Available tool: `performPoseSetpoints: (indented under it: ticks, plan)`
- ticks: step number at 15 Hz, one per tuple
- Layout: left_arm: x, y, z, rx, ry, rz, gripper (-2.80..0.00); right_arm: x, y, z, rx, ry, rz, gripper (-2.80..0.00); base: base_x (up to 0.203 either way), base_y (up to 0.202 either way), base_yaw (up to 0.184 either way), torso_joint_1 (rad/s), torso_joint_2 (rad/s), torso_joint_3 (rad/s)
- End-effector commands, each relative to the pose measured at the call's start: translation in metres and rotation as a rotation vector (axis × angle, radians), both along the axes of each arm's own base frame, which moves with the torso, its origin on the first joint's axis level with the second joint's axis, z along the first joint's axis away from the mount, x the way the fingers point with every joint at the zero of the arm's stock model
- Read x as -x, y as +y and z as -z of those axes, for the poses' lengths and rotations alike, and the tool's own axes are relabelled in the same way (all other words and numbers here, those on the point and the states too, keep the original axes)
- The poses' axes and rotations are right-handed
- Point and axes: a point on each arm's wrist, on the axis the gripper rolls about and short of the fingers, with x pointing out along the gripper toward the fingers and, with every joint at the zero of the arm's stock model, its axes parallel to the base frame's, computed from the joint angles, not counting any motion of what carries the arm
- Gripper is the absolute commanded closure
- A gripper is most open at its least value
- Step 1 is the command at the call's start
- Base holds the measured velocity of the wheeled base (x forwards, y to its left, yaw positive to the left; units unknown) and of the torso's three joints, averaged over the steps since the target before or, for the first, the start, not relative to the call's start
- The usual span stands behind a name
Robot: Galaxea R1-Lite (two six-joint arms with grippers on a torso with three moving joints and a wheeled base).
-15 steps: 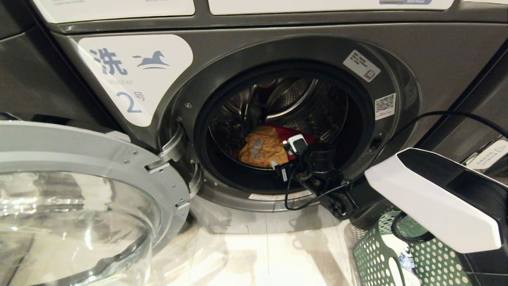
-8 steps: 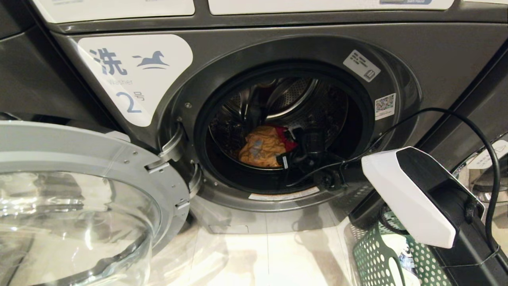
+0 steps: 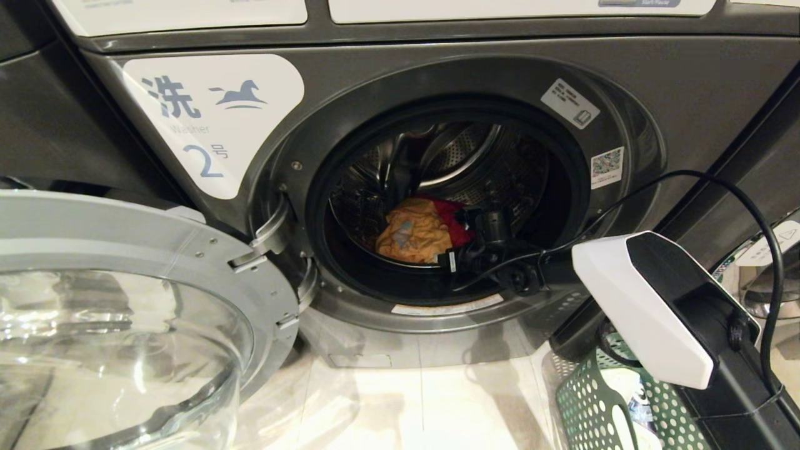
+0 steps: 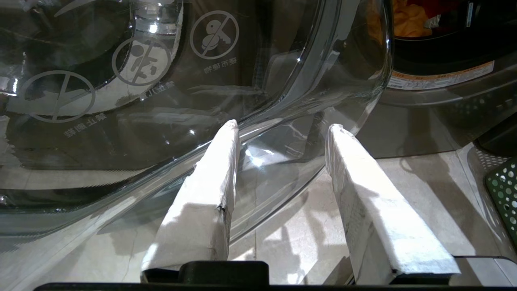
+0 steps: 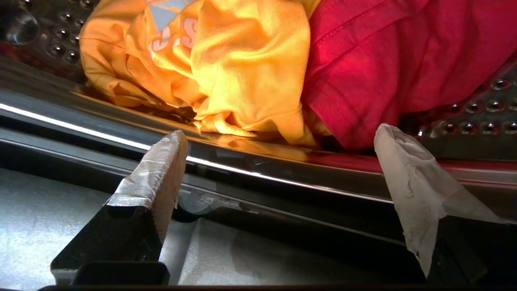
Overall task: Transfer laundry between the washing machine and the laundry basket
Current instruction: Pick a cloth and place it into the basket
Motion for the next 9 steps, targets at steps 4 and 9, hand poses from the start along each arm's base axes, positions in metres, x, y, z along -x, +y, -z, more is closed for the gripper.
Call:
performPoseSetpoints:
  ticks: [4, 9]
  plan:
    - [0.0, 0.0, 0.0, 0.001, 0.002, 0.0, 0.0, 0.016, 0.018, -0.036, -0.021, -0.058, -0.061, -2.8, 0.0, 0.0, 0.0, 0.0, 0.0, 0.0]
    - [0.0, 0.0, 0.0, 0.001, 0.002, 0.0, 0.0, 0.024, 0.02, -0.049, -0.008, -0.062, -0.069, -2.8, 0.0, 0.0, 0.0, 0.0, 0.0, 0.0]
